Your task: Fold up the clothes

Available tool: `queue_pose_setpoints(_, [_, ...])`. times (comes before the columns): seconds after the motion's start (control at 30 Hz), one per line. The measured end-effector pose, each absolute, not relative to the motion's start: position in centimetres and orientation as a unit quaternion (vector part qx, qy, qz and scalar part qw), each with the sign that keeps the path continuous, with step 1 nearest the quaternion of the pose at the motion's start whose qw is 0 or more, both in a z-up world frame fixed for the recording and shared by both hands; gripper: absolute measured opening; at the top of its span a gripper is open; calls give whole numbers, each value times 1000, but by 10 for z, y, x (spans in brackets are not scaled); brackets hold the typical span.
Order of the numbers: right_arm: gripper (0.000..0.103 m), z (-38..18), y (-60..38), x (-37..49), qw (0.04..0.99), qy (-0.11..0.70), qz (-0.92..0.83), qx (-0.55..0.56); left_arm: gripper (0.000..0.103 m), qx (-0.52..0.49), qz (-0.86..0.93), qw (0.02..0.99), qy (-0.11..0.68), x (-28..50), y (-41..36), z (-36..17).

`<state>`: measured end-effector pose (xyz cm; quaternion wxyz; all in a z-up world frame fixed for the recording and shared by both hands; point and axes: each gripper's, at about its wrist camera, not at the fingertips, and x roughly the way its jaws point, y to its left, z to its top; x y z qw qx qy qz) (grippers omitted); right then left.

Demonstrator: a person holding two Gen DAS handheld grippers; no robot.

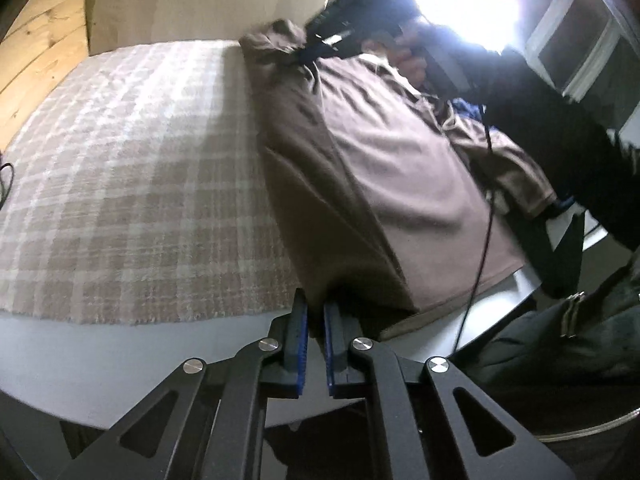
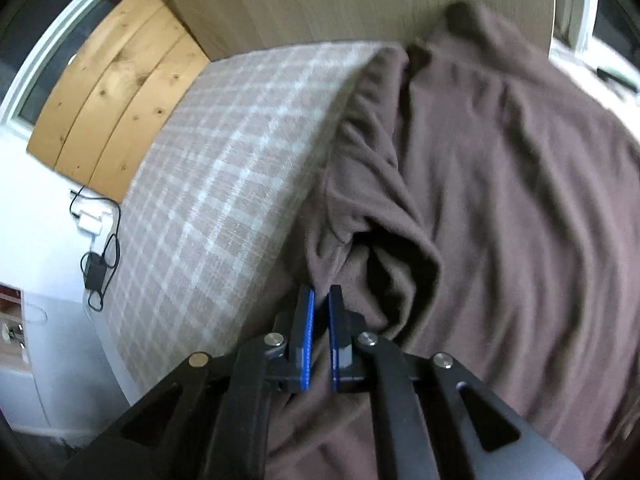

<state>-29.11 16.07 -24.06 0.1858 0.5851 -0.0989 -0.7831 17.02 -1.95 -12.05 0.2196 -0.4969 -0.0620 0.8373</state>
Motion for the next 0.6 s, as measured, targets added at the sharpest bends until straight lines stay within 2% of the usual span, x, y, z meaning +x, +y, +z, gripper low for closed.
queue_pose_setpoints(0.1, [6, -233, 170, -291, 181, -94, -794, 573, 3, -496, 838, 214, -80, 178, -25, -122])
queue_pose_setpoints(0.23, [6, -266, 168, -289, 150, -68, -789, 593, 3, -536, 821, 174, -91, 176, -31, -156])
queue_pose_setpoints(0.33, [7, -274, 163, -287, 146, -43, -790, 594, 3, -544, 818, 168, -86, 174, -31, -160])
queue_pose_setpoints(0.37, [14, -270, 165, -288, 145, -39, -784, 602, 4, -546, 816, 169, -85, 174, -31, -157])
queue_pose_setpoints(0.43, [21, -261, 169, -289, 147, -32, -773, 616, 4, -551, 816, 159, -72, 176, -35, -147])
queue_pose_setpoints(0.53, [22, -235, 184, -280, 167, -30, -782, 599, 4, -547, 822, 149, -55, 183, -38, -128])
queue_pose_setpoints(0.6, [29, -220, 195, -276, 172, -33, -795, 581, 16, -533, 829, 161, -52, 183, -32, -119])
